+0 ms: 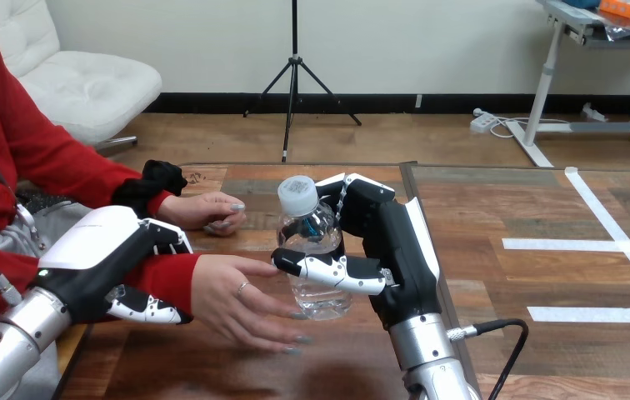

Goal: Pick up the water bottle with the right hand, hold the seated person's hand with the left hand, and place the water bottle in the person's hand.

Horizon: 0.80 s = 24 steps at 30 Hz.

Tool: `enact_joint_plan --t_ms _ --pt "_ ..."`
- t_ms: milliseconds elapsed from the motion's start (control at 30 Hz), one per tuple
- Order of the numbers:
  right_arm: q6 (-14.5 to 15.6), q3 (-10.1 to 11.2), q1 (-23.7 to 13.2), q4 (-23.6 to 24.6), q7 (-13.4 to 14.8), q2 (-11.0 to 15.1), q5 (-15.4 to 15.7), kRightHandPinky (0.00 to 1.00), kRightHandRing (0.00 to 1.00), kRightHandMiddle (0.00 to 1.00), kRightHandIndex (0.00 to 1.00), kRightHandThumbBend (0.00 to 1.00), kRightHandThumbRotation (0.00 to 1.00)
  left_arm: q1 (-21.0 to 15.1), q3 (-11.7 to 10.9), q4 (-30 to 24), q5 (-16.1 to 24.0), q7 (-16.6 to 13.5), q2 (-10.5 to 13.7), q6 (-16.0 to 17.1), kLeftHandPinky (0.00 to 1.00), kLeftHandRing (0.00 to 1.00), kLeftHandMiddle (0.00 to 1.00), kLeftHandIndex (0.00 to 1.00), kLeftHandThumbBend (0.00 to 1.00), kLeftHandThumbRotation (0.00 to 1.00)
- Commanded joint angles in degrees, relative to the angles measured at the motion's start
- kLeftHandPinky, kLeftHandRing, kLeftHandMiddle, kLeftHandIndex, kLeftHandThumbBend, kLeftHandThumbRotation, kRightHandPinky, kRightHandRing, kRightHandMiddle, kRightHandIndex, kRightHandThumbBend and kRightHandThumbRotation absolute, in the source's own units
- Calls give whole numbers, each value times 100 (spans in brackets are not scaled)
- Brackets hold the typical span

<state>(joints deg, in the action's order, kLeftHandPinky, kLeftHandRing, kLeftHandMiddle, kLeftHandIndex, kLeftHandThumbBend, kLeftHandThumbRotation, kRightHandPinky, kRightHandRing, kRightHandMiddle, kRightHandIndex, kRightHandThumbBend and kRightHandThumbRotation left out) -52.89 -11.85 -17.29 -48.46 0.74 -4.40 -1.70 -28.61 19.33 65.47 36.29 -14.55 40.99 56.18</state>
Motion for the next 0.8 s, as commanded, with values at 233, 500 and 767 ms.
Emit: enact_joint_plan --t_ms 233,500,767 --pt "-687 -54 -544 -157 -119 -1583 -399 33 39 43 42 82 0 -841 -178 -926 -157 -148 -474 54 32 38 48 50 70 10" --pt "-771 -75 -614 -295 -71 -1673 -321 33 39 43 42 81 0 -913 -165 -960 -184 -54 -551 45 31 38 48 50 70 4" --pt "-823 -113 -662 -373 -121 -1790 -379 33 39 43 42 83 0 -961 -163 -1074 -204 48 -659 -80 31 38 47 50 64 1"
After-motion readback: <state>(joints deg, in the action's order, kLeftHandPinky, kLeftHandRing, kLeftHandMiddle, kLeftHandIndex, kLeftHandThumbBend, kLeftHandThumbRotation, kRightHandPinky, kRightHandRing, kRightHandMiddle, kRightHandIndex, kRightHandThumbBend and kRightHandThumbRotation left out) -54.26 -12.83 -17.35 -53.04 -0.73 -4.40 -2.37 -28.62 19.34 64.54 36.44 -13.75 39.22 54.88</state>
